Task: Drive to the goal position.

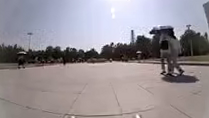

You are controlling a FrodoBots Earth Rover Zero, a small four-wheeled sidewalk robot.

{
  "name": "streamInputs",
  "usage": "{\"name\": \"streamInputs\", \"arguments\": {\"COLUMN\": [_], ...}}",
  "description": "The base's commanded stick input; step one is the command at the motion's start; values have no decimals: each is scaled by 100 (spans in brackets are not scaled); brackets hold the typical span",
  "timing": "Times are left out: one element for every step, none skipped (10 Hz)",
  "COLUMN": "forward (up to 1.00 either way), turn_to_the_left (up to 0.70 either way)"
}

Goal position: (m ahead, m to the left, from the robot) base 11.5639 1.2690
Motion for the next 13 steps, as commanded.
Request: {"name": "streamInputs", "arguments": {"forward": [70,70,70,70,70,70,70,70,70,70,70,70,70], "turn_to_the_left": [0,0,0,0,0,0,0,0,0,0,0,0,0]}}
